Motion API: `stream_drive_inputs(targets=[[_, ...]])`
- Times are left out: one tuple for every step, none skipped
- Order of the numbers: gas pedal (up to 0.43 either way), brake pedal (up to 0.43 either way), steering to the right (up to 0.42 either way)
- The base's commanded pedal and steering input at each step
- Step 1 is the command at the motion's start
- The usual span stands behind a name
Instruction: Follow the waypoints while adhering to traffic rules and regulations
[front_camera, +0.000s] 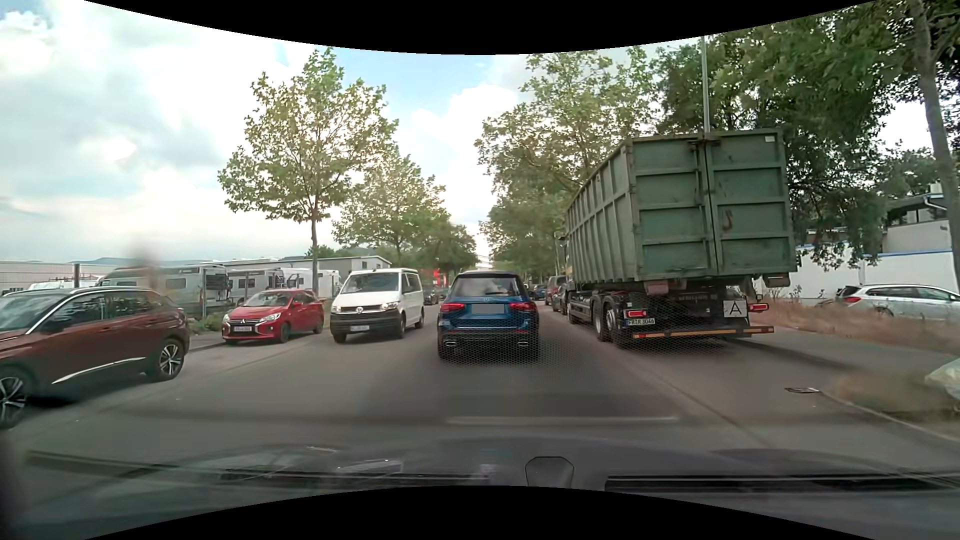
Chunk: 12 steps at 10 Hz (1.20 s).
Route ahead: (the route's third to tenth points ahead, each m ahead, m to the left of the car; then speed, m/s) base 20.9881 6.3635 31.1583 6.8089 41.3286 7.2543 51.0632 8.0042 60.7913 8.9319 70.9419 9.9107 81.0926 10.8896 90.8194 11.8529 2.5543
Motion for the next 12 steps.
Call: stream_drive_inputs(targets=[[0.000,0.165,-0.008],[0.000,0.159,-0.008],[0.000,0.159,-0.008],[0.000,0.159,-0.008],[0.000,0.159,-0.014],[0.000,0.165,-0.021],[0.000,0.159,-0.022],[0.000,0.152,-0.022],[0.000,0.140,-0.022],[0.000,0.134,-0.021],[0.000,0.134,-0.021],[0.000,0.134,-0.021]])
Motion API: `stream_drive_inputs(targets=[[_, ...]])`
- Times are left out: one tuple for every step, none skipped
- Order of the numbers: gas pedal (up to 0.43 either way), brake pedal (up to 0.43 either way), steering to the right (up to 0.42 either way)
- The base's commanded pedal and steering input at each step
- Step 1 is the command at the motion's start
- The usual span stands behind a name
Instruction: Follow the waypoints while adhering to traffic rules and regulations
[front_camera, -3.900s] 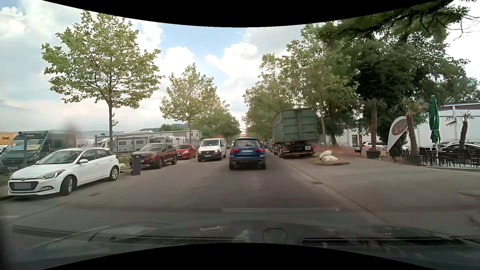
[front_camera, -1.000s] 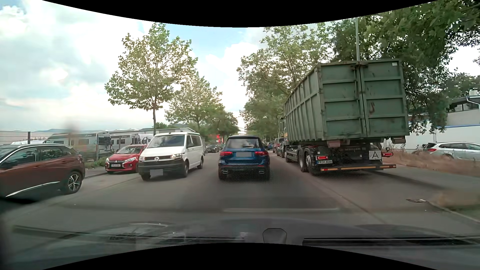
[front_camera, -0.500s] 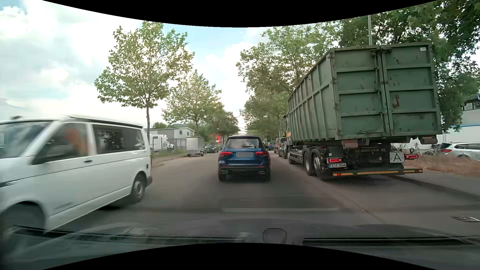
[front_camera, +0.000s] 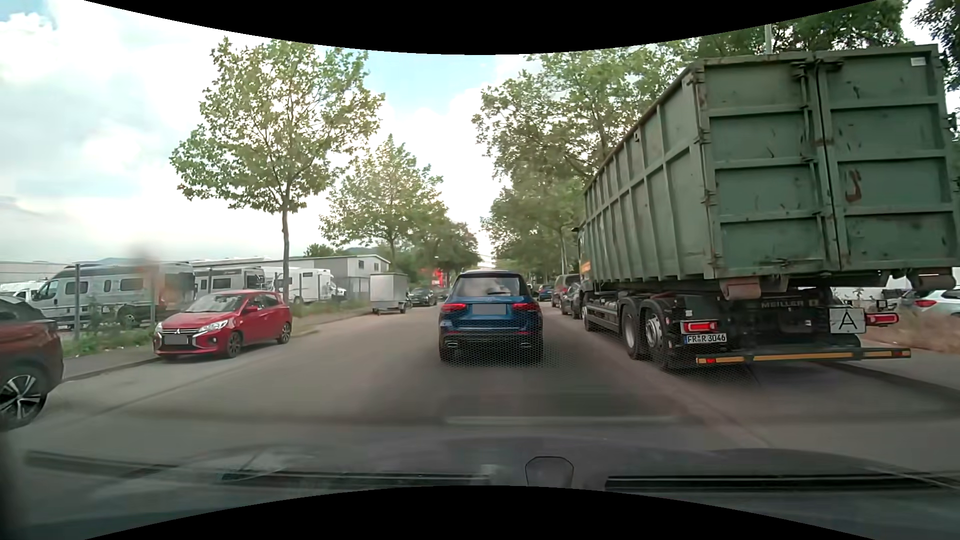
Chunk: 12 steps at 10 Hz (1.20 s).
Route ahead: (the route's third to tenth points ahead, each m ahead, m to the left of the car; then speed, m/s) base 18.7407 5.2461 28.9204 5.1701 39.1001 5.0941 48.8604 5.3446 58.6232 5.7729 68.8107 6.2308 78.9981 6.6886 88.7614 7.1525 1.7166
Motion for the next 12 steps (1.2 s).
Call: stream_drive_inputs(targets=[[0.000,0.134,-0.020],[0.000,0.134,-0.018],[0.000,0.128,-0.017],[0.000,0.122,-0.017],[0.000,0.110,-0.016],[0.000,0.079,-0.015],[0.000,0.024,-0.010],[0.000,0.012,-0.005],[0.000,0.000,-0.005],[0.000,0.000,-0.005],[0.000,0.000,-0.005],[0.000,0.000,-0.005]])
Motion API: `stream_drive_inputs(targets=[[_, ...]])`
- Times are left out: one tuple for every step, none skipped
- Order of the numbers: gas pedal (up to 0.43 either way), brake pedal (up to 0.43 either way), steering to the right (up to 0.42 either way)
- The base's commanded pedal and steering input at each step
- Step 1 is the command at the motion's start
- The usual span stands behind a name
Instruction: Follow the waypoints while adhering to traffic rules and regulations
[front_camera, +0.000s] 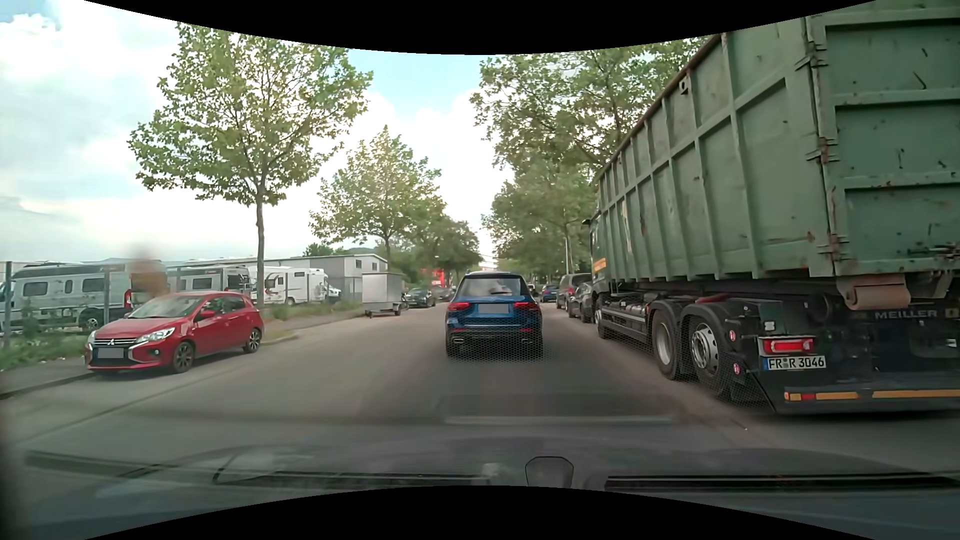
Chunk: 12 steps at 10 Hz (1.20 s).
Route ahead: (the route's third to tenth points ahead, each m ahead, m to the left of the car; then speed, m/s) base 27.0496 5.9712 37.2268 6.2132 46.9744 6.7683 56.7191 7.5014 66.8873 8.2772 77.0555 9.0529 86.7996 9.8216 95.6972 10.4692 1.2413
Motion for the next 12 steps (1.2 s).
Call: stream_drive_inputs(targets=[[0.000,0.000,-0.005],[0.000,0.000,-0.005],[0.000,0.000,-0.005],[0.000,0.000,-0.005],[0.008,0.000,-0.005],[0.008,0.000,-0.005],[0.020,0.000,-0.005],[0.020,0.000,-0.005],[0.020,0.000,-0.005],[0.020,0.000,-0.005],[0.020,0.000,-0.005],[0.020,0.000,-0.005]])
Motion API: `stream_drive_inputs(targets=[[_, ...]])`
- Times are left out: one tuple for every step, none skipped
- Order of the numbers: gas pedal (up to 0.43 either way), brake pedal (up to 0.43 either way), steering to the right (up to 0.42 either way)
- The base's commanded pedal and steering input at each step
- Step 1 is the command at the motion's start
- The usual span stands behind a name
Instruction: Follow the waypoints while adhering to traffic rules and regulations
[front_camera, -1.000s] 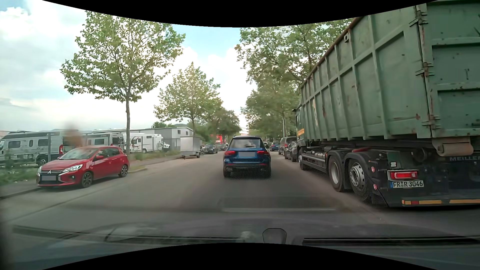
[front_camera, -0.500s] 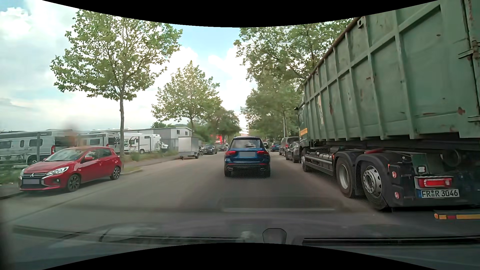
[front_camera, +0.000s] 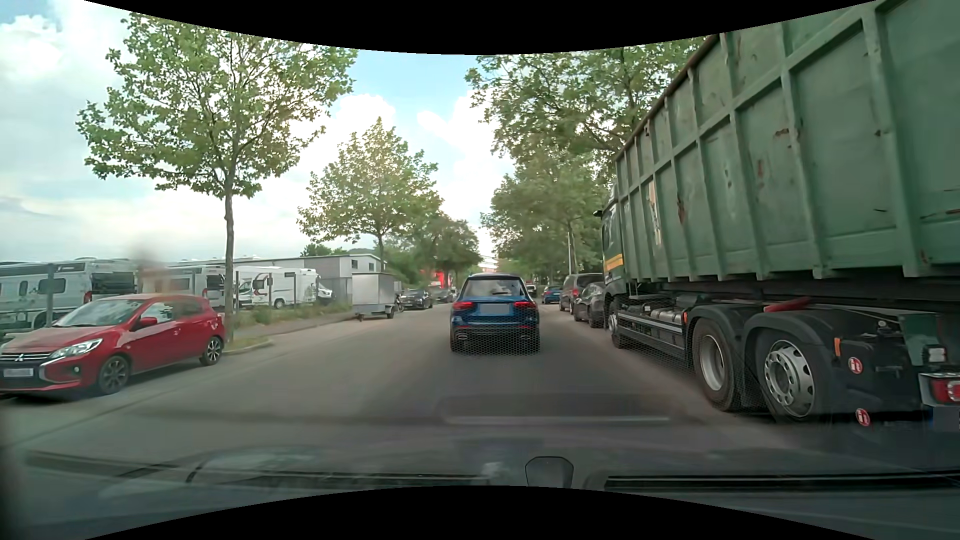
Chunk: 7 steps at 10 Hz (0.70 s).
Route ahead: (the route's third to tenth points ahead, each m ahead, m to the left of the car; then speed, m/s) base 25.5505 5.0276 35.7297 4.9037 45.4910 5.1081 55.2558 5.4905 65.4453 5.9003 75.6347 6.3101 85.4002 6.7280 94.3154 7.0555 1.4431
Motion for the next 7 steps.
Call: stream_drive_inputs(targets=[[0.020,0.000,-0.005],[0.020,0.000,-0.004],[0.008,0.000,-0.004],[0.000,0.000,-0.004],[0.000,0.000,-0.005],[0.000,0.000,-0.004],[0.000,0.000,-0.004]])
